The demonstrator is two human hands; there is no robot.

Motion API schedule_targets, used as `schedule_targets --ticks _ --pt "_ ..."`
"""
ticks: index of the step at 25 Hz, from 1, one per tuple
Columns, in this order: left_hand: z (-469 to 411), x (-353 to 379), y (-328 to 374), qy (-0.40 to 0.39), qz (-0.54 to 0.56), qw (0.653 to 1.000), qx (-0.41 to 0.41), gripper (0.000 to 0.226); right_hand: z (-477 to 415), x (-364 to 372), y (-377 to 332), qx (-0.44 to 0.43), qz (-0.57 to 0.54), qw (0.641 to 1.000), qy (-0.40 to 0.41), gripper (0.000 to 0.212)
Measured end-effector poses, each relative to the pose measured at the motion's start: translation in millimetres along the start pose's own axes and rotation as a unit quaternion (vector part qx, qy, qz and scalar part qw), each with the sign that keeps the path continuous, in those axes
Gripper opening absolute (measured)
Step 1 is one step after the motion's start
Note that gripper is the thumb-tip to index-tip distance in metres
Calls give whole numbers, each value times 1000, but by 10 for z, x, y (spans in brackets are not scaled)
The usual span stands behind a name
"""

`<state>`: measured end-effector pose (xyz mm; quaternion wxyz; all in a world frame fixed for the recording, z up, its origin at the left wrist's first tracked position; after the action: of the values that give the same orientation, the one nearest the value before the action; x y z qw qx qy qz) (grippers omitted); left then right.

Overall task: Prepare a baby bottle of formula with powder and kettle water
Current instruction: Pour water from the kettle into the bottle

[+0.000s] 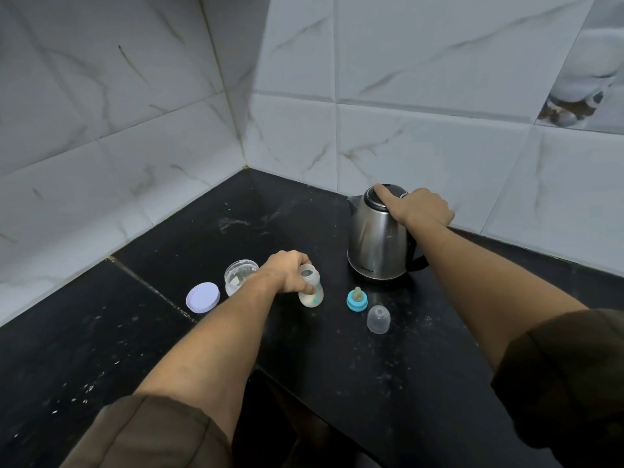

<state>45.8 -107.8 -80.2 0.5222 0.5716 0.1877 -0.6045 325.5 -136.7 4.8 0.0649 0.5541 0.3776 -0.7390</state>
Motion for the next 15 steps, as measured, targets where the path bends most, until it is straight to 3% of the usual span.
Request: schedule_targets --ticks 4,9,15 --pt "-150 -43 103 77 -7 997 9 52 -41 -33 240 19 -113 993 -15 100" --pt "-281 120 145 75 41 996 7 58 -9 146 717 102 -320 940 -62 77" --pt "-332 248 63 81 123 989 -13 57 38 246 738 101 -383 918 -4 69"
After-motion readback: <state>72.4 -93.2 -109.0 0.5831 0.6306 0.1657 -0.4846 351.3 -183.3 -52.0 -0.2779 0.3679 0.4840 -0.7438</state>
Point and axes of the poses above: each hand's wrist, its own z-axis away from the middle knuckle, its own x-axis out of the palm, y = z × x, the point moved 3 cm from there along -z, towards the middle knuckle, and after that the axes turned 9 degrees about x, right-handed, at the moved point
